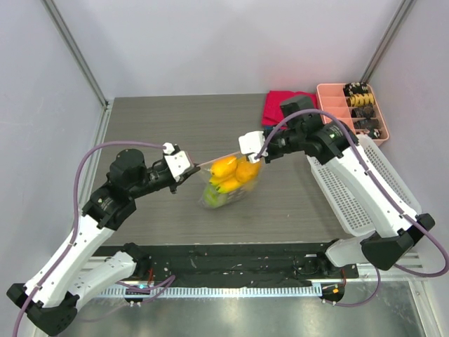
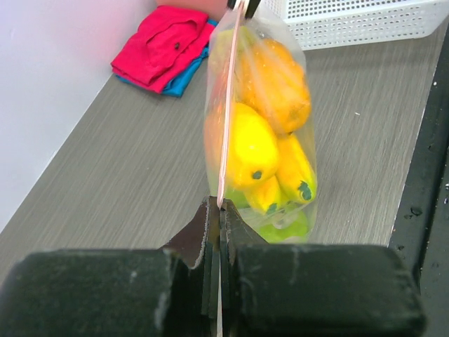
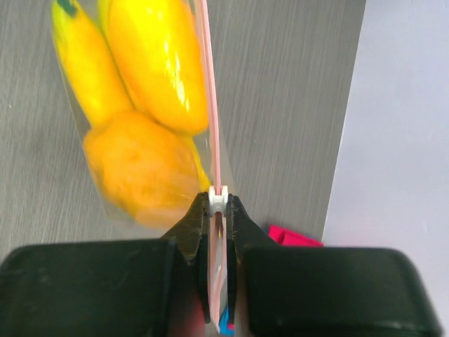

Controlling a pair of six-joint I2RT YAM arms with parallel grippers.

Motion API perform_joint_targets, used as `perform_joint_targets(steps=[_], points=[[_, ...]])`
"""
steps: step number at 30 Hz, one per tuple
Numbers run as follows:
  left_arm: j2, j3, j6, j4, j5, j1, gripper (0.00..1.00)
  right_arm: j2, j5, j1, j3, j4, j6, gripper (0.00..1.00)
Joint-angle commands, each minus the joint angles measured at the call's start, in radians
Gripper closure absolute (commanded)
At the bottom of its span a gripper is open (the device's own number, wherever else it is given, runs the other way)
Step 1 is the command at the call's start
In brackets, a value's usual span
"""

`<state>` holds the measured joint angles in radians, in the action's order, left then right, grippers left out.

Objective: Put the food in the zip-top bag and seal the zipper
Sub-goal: Zip the zipper food storage bag at the center of the board, then place the zipper food storage bag at the center of the board.

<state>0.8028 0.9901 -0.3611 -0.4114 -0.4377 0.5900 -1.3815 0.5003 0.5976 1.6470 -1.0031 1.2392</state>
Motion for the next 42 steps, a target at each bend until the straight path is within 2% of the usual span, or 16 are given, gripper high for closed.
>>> perform_joint_targets(steps=[1,11,21,22,23,25,26,28,31,32,35,42], points=[[-0.033,0.004,0.019,0.048,0.068,-0.007,1.00,0.067,-0.088,-0.111,-0.018,-0.026,0.068,0.99],[-0.002,-0.004,0.028,0.077,0.103,-0.016,1.00,0.122,-0.091,-0.240,-0.085,-0.086,0.161,0.99],[0.042,0.015,0.050,0.103,0.117,-0.050,1.00,0.095,-0.057,-0.275,-0.058,-0.118,0.171,0.99],[0.047,0.018,0.065,0.108,0.111,-0.052,1.00,0.098,-0.034,-0.274,-0.047,-0.129,0.163,0.96],[0.052,0.028,0.070,0.111,0.084,-0.052,1.00,0.102,0.012,-0.275,-0.044,-0.143,0.158,0.82],[0.070,0.039,0.083,0.111,0.044,-0.052,1.00,0.116,0.064,-0.274,-0.039,-0.147,0.111,0.65],[0.078,0.050,0.086,0.112,0.012,-0.052,1.00,0.125,0.085,-0.268,-0.041,-0.135,0.086,0.49],[0.095,0.059,0.088,0.109,-0.024,-0.052,1.00,0.136,0.130,-0.240,-0.041,-0.045,-0.046,0.37],[0.110,0.074,0.082,0.102,-0.075,-0.050,1.00,0.127,0.150,-0.196,-0.001,0.067,-0.179,0.34],[0.113,0.077,0.080,0.102,-0.081,-0.050,1.00,0.108,0.155,-0.187,0.016,0.086,-0.258,0.33],[0.131,0.099,0.076,0.094,-0.093,-0.052,1.00,0.073,0.167,-0.130,0.085,0.101,-0.334,0.34],[0.160,0.124,0.068,0.094,-0.107,-0.048,1.00,-0.004,0.121,0.033,0.128,0.060,-0.299,0.38]])
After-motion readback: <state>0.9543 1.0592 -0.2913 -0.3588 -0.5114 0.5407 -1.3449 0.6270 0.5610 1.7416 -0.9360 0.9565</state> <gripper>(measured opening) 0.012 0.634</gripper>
